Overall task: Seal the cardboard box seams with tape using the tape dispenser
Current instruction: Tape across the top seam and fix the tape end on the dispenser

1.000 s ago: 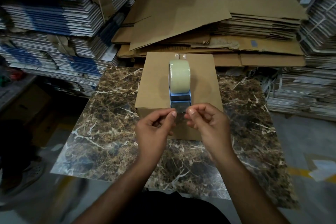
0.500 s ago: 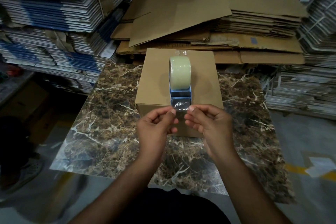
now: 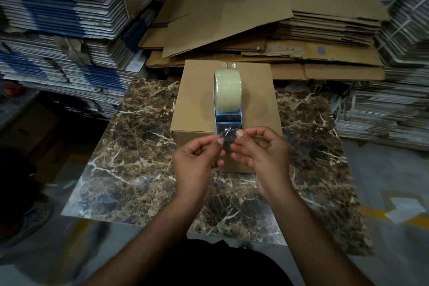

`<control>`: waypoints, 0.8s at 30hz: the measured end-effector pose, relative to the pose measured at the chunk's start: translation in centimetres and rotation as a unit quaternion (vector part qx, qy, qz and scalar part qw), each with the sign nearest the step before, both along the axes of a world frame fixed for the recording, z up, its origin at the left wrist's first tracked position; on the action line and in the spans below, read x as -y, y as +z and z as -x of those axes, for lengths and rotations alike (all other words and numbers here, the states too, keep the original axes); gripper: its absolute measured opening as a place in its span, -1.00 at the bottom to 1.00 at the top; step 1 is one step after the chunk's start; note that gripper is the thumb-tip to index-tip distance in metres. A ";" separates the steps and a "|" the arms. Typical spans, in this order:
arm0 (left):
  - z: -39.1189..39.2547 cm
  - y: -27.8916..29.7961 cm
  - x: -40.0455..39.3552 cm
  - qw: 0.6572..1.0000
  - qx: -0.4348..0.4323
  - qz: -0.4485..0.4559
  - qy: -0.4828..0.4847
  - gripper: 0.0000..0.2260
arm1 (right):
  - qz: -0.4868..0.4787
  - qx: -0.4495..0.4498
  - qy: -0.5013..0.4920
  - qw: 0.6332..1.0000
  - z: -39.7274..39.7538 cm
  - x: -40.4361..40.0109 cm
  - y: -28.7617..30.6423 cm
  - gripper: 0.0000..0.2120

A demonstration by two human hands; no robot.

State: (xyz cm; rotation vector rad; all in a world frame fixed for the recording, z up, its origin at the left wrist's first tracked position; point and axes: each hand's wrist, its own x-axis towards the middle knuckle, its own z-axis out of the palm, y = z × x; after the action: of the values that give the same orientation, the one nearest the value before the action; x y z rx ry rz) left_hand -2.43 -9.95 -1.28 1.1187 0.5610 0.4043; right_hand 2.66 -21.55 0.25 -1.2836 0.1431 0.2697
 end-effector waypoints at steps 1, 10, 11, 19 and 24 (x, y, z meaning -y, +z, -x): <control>0.0 0.0 0.0 1.000 0.000 0.001 0.000 -0.90 | 0.000 0.000 -0.004 1.000 0.0 -0.1 -0.2 -0.86; -0.1 0.1 0.1 1.000 -0.012 -0.008 0.004 -0.88 | 0.003 0.026 -0.027 0.999 -0.1 -0.4 -1.3 -0.85; -0.1 0.1 0.1 1.000 -0.012 -0.002 0.004 -0.87 | 0.008 0.027 -0.027 0.999 -0.1 -0.4 -1.4 -0.85; -0.8 1.1 0.0 0.999 -0.006 0.045 -0.017 -0.65 | 0.037 0.045 -0.031 0.998 -0.1 -0.2 -1.3 -0.80; -1.1 0.7 -0.1 0.999 -0.013 0.046 -0.013 -0.67 | 0.028 0.008 -0.006 1.000 -0.3 -0.2 -1.3 -0.79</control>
State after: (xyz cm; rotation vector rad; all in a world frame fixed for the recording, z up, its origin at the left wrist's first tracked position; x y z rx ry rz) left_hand -1.31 -9.81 -0.55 1.0420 0.5817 0.3389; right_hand 2.93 -21.35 -1.07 -1.3403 0.1468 0.2461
